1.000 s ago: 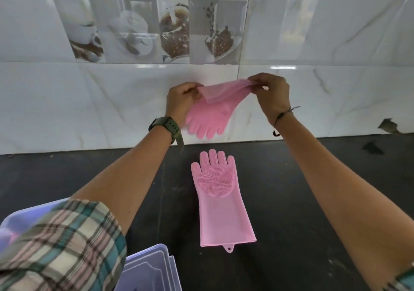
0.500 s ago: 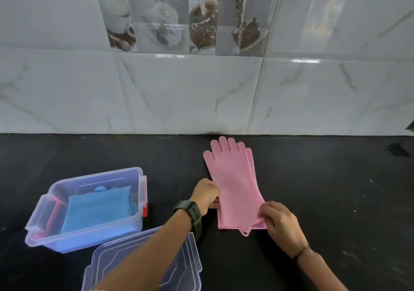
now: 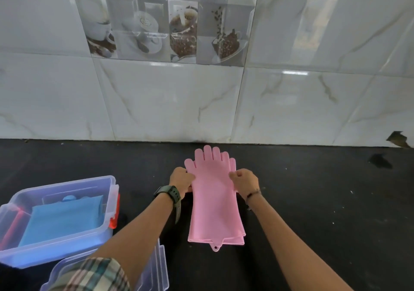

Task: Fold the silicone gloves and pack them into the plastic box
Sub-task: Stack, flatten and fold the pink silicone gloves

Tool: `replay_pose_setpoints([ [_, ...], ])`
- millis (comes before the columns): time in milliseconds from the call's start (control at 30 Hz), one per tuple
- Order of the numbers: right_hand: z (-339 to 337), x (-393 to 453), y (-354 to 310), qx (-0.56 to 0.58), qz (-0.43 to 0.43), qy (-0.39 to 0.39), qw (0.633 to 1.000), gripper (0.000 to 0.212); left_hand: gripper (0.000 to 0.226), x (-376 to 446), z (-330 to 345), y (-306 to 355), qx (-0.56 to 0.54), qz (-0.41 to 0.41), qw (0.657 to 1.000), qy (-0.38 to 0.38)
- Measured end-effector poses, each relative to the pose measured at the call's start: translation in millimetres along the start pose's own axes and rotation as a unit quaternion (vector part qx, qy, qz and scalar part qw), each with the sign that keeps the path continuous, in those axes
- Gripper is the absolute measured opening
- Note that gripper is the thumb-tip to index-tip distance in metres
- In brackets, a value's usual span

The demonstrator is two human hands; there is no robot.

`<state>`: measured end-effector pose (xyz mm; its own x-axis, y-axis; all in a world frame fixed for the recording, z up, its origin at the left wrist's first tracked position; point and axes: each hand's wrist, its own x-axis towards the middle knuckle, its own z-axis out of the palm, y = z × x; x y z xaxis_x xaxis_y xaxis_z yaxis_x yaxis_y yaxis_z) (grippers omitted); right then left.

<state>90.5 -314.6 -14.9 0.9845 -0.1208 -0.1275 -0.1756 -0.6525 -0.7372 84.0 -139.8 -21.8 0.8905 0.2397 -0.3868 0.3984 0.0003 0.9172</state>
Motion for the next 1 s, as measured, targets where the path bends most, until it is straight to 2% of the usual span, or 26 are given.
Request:
replay_pose_setpoints([
  [67,10.9,21.1,-4.1,-0.039,0.032,-0.044,0.998,0.035,0.014,5.2,6.3,-3.1,0.046,0.017,0.999,0.003],
  [200,19.4,38.6,-9.5,-0.073,0.047,-0.073,0.994,0.015,0.009,16.4,13.4,-10.8,0.073,0.033,0.996,0.033],
  [267,21.1,43.4,-8.0,-0.066,0.026,-0.048,0.996,0.022,0.015,20.5,14.3,-11.0,0.076,0.045,0.995,0.048],
  [333,22.6,42.2,-6.1,-0.048,-0.023,-0.013,0.999,0.031,0.025,23.2,15.0,-8.5,0.1,0.098,0.988,0.068],
  [400,24.2,36.2,-2.8,0.013,-0.058,0.032,0.998,0.022,0.032,24.0,16.2,-4.3,0.106,0.164,0.978,0.068],
  [467,25.0,30.4,2.6,0.069,-0.056,0.07,0.994,0.014,0.033,24.6,16.6,-1.9,0.106,0.182,0.976,0.054],
  [567,25.9,22.2,9.7,0.092,0.01,0.044,0.995,0.01,0.026,26.3,13.6,-6.1,0.11,0.106,0.988,0.032],
  [633,25.5,20.0,12.8,0.089,0.024,0.03,0.995,0.018,0.024,26.2,10.9,-12.4,0.106,0.069,0.992,0.01],
  [833,22.8,8.3,12.4,0.101,0.002,0.074,0.992,0.032,0.031,14.7,11.8,-13.3,0.084,0.102,0.991,-0.002],
  [933,21.5,4.0,15.4,0.081,0.049,0.033,0.995,0.029,0.021,13.0,9.1,-12.6,0.068,0.031,0.997,-0.01],
  [1000,18.5,4.9,12.9,0.065,0.057,0.003,0.996,0.03,0.008,17.5,7.6,-3.6,0.076,0.014,0.997,-0.014],
])
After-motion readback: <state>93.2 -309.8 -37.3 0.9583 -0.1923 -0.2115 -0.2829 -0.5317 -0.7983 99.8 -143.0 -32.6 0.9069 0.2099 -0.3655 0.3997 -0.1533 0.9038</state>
